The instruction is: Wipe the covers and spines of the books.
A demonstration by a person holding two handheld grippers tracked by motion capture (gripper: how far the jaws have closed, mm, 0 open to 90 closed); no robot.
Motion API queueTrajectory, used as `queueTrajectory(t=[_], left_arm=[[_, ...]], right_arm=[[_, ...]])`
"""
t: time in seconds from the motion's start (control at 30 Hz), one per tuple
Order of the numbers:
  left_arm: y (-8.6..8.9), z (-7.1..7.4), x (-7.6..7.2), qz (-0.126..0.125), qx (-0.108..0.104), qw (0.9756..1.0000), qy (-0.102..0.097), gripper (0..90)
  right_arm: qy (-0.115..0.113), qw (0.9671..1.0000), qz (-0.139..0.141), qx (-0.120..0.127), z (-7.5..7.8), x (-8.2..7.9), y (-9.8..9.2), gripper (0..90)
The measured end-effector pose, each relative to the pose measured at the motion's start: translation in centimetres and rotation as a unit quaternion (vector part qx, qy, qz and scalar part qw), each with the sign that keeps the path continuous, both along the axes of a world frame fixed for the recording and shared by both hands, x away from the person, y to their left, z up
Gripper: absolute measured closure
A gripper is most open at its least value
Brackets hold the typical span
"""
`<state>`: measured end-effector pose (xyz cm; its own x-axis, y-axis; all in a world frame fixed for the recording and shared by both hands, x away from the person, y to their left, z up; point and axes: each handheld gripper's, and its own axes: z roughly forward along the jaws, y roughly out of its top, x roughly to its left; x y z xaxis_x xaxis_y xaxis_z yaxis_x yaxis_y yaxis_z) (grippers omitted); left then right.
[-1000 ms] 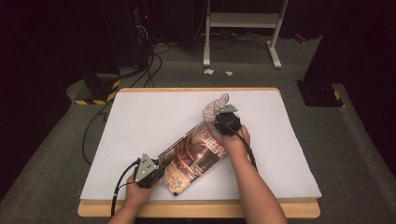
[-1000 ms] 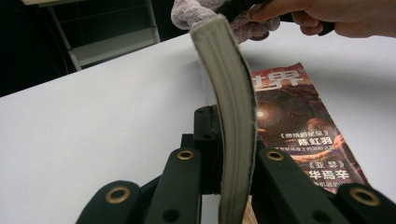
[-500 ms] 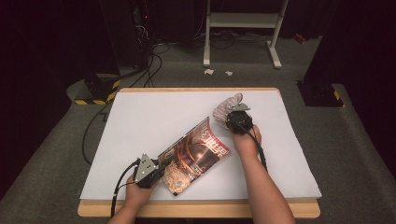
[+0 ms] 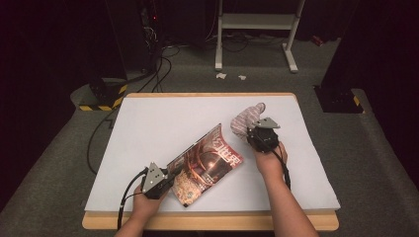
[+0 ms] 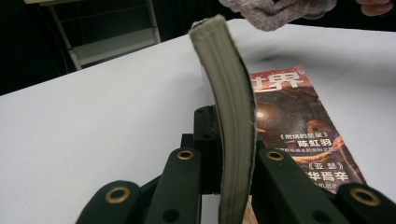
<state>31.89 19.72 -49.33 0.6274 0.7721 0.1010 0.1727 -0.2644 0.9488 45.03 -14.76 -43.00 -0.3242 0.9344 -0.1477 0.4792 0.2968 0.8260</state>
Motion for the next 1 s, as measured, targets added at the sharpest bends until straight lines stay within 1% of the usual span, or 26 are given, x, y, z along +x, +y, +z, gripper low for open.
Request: queueTrajectory(t=[0.2, 0.3, 0.53, 0.67, 0.77, 0.9, 1.0], left_arm=[[0.0, 0.0, 0.0, 0.001, -0.001, 1.0000, 0.001, 83.4], [0.0, -0.1, 0.0, 0.001, -0.001, 1.0000, 0.002, 83.4], [0.1, -0.1, 0.1, 0.002, -0.003, 1.0000, 0.003, 83.4], [0.1, -0.2, 0.1, 0.002, -0.003, 1.0000, 0.004, 83.4], [0.1, -0.2, 0.1, 0.004, -0.004, 1.0000, 0.006, 83.4], [0.1, -0.2, 0.1, 0.005, -0.005, 1.0000, 0.005, 83.4], [0.1, -0.2, 0.1, 0.005, -0.005, 1.0000, 0.006, 83.4]], right_arm=[[-0.010, 0.9999, -0.001, 0.011, 0.6, -1.7, -1.2, 62.4], [-0.011, 0.9999, -0.001, 0.012, 0.6, -2.5, -1.6, 62.3], [-0.014, 0.9998, -0.006, 0.016, 0.2, -4.5, -3.2, 62.1], [-0.013, 0.9997, -0.011, 0.017, -0.1, -5.3, -4.2, 62.0], [-0.007, 0.9997, -0.016, 0.018, -0.6, -5.9, -4.9, 62.0], [0.008, 0.9996, -0.021, 0.019, -1.7, -6.5, -5.6, 61.6], [0.024, 0.9992, -0.025, 0.019, -3.1, -6.7, -5.9, 61.1]])
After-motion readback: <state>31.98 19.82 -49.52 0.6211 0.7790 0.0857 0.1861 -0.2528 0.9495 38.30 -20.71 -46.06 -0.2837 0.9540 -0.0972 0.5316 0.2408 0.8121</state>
